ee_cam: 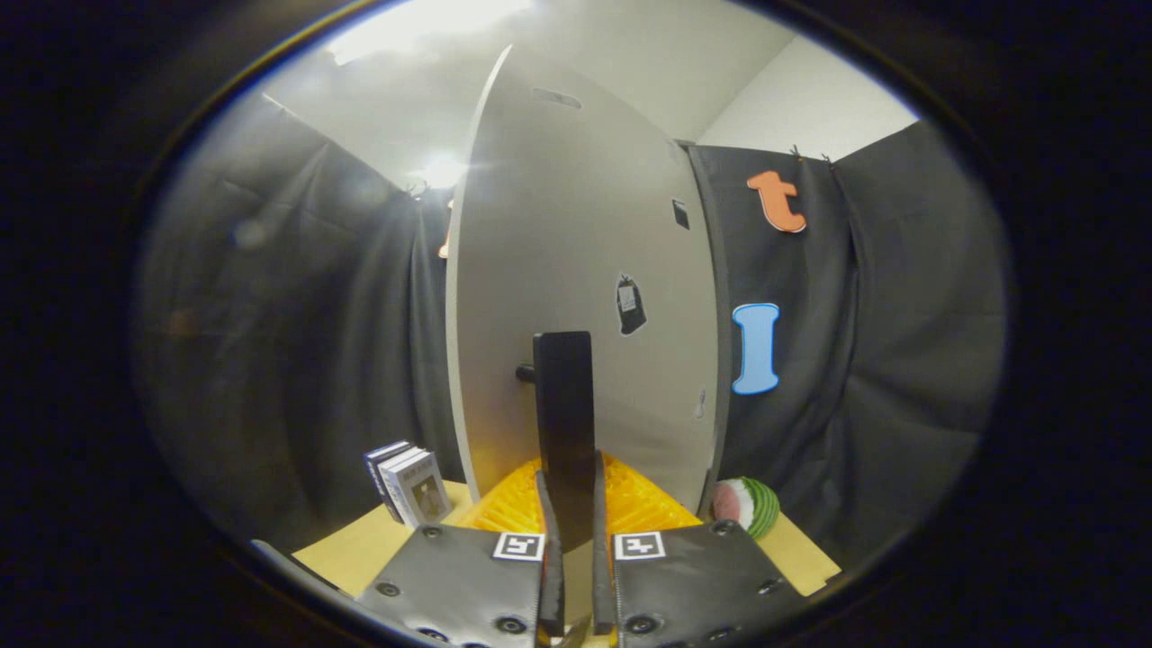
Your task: Open the shoe cabinet door, grab the shoes and put them into the shoe cabinet, then close the shoe cabinet door.
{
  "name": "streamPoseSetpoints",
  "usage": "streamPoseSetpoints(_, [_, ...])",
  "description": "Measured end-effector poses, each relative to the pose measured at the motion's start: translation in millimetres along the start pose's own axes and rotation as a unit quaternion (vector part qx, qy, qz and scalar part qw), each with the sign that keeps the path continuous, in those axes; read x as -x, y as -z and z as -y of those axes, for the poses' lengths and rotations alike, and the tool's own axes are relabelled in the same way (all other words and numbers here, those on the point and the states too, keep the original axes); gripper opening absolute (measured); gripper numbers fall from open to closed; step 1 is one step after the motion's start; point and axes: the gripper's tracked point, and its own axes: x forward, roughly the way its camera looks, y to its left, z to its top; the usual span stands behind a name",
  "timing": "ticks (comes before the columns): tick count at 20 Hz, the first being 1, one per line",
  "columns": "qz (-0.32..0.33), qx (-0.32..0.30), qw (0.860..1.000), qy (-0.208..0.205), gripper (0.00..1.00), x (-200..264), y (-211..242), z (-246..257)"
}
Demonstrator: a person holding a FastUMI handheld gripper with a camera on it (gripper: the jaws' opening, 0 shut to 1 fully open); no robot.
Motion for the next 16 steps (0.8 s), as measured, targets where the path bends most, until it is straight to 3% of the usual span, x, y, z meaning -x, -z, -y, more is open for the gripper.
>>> streamPoseSetpoints(16, [0.006,-0.007,0.997,0.08,0.12,51,-11,104])
